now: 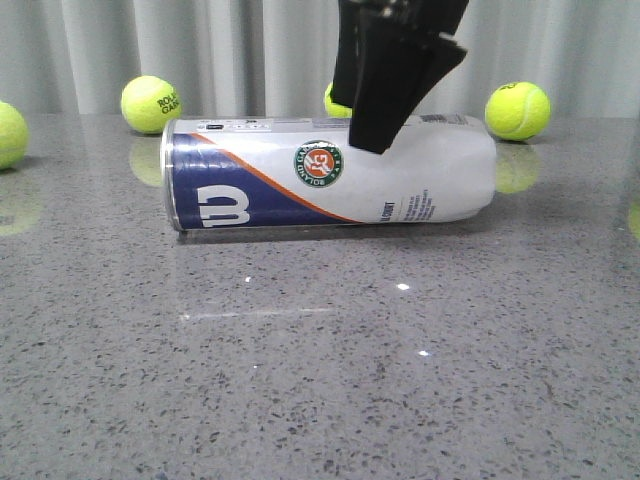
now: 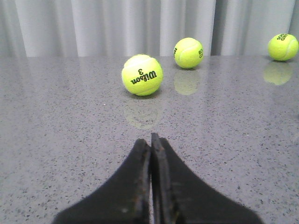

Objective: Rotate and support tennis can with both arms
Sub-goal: 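Set the can down lying across the table and open the right gripper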

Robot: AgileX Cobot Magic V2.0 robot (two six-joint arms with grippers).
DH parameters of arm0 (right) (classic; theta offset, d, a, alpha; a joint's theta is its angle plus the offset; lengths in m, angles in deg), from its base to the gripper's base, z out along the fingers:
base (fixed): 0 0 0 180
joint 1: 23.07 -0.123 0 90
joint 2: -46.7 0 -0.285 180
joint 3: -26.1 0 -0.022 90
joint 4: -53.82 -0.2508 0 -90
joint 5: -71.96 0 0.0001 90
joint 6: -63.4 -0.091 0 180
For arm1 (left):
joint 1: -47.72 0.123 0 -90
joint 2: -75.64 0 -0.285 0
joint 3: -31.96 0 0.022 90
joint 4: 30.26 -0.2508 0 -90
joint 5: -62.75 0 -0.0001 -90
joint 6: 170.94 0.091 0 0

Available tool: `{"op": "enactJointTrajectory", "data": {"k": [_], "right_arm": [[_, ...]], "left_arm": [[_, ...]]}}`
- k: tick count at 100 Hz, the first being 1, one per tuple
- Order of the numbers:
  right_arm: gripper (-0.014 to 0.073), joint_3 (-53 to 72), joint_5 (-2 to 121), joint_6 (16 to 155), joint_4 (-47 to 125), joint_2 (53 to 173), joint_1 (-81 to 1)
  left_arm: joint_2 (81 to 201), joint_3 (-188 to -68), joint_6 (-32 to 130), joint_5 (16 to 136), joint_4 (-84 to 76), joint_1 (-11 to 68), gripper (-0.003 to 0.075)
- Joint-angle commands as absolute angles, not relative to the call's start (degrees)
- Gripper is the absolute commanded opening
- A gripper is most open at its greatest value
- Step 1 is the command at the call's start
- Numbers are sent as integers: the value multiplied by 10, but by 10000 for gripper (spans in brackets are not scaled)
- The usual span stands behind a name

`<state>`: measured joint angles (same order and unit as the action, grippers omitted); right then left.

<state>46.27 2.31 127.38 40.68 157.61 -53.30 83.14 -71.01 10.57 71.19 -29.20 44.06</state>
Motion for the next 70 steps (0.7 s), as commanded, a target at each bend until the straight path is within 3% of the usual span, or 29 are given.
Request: {"op": "enactJointTrajectory", "data": {"k": [1,6,13,30,35,58,70], "right_arm": [[641,479,19,1281,410,1530,-533],[612,479,14,1281,412,1522,-533],[504,479,9,1281,413,1512,-532],[27,479,-5,1266,413,1492,-532],[-74,479,-12,1266,413,1488,-532],[-64,479,-28,1252,412,1474,-532],[-57,479,3,1066,413,1459,-531]], "left_arm": [[809,-683,102,669,-287,442,-21],[809,-683,102,669,-287,442,-21],[809,-683,102,669,-287,442,-21],[809,-683,102,669,-287,442,-21],[809,-683,102,669,-287,442,-21],[809,-683,102,669,-287,442,-21],[809,-683,102,669,-287,442,-21]]}}
